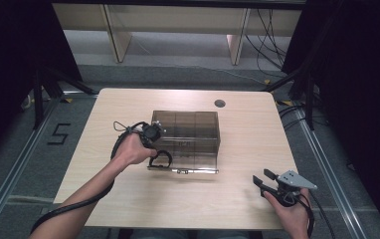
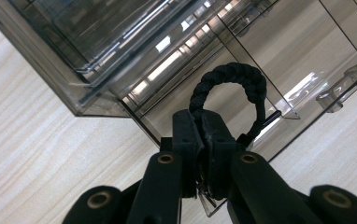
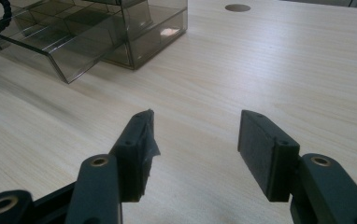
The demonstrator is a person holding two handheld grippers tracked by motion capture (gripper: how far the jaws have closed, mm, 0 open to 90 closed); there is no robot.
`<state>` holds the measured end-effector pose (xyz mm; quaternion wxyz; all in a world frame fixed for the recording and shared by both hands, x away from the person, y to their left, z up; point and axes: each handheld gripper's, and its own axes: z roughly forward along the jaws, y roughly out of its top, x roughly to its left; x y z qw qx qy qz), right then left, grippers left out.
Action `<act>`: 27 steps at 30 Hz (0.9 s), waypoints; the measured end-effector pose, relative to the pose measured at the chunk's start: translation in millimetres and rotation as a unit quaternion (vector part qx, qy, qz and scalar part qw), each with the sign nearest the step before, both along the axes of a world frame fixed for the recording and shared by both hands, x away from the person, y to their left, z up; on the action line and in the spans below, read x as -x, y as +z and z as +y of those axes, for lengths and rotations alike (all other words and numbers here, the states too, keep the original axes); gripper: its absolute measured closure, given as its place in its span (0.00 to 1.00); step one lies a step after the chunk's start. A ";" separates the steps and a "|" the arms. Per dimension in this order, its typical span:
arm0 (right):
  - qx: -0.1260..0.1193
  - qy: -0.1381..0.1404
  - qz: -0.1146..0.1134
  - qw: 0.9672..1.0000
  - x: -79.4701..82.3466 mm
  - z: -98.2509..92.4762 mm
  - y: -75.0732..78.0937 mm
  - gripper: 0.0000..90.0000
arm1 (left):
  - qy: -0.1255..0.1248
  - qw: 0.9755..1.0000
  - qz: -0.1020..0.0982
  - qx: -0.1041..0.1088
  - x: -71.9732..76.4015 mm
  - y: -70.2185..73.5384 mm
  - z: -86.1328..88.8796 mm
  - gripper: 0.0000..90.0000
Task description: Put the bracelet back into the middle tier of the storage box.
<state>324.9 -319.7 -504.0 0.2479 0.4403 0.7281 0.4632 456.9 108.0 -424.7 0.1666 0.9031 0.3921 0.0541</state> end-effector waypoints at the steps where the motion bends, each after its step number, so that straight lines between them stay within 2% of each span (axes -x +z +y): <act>1: 0.000 0.000 0.000 1.000 0.0 0.0 0.0 0.52 | -0.001 1.000 0.000 0.000 0.0 -0.8 -0.5 0.94; 13: 0.002 0.001 0.001 1.000 -0.1 0.5 -0.3 0.52 | -0.002 1.000 -0.003 -0.001 -1.0 -7.2 -2.3 0.94; 15: 0.004 0.001 -0.001 1.000 -0.2 0.4 -0.4 0.52 | -0.006 1.000 0.007 -0.006 -1.4 -7.7 -3.2 0.94; 16: 0.002 0.001 0.001 1.000 0.0 0.5 -0.4 0.52 | -0.005 1.000 0.002 -0.007 -0.9 -8.7 -3.9 0.94; 27: 0.005 0.002 -0.004 1.000 -0.7 0.3 -0.6 0.52 | -0.011 1.000 0.008 -0.013 -2.8 -13.7 -5.9 0.94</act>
